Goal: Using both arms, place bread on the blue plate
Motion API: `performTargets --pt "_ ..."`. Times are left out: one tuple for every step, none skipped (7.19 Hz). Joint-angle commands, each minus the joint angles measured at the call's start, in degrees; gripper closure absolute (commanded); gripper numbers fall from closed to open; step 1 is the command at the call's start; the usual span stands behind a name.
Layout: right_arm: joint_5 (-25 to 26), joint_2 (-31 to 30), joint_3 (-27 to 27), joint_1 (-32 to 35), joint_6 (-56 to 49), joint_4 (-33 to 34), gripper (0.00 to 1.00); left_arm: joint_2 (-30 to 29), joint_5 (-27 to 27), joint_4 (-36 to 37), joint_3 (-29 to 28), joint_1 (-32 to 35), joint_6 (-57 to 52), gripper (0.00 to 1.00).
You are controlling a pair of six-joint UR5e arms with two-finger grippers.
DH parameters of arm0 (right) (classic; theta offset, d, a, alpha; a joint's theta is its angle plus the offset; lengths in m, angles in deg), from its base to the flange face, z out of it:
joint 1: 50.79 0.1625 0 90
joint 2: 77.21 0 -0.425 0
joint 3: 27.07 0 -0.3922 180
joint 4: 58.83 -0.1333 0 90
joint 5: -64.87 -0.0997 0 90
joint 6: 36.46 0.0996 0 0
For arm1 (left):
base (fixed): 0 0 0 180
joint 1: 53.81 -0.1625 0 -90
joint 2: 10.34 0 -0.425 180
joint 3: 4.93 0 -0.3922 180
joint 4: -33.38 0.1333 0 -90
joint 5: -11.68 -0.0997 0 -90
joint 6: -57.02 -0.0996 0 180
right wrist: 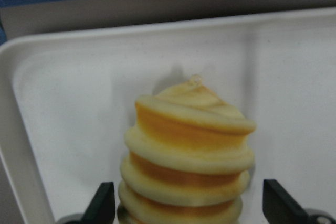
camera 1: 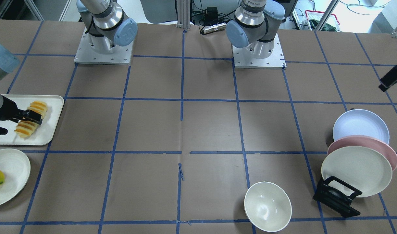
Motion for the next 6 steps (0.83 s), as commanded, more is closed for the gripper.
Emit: performTargets --pt "-0.7 -0.1 -0.2 0.0 -0.2 0.0 0.34 -5.1 -0.3 6.7 3.2 -5.5 -0.1 0.02" --pt "-0.8 0.1 -0.1 0.0 -0.2 0.0 0.46 -7.0 -0.1 12.9 6.1 -8.4 -0.2 0.03" --pt "-0.8 -0.2 -0.2 0.0 0.0 -0.1 0.47 -9.9 -0.1 15.6 7.2 -10.1 -0.1 0.03" --pt "-0.8 -0.3 -0.2 0.0 0.1 -0.2 0.48 -12.1 -0.1 16.1 6.8 -10.2 0.3 0.07" --pt "-0.9 -0.5 -0.2 0.1 0.1 -0.3 0.68 -13.9 0.1 16.6 7.1 -10.5 0.3 0.11" --pt "-2.2 -0.4 -0.1 0.1 0.2 -0.7 0.82 -15.0 0.1 16.6 7.4 -10.6 0.3 0.12"
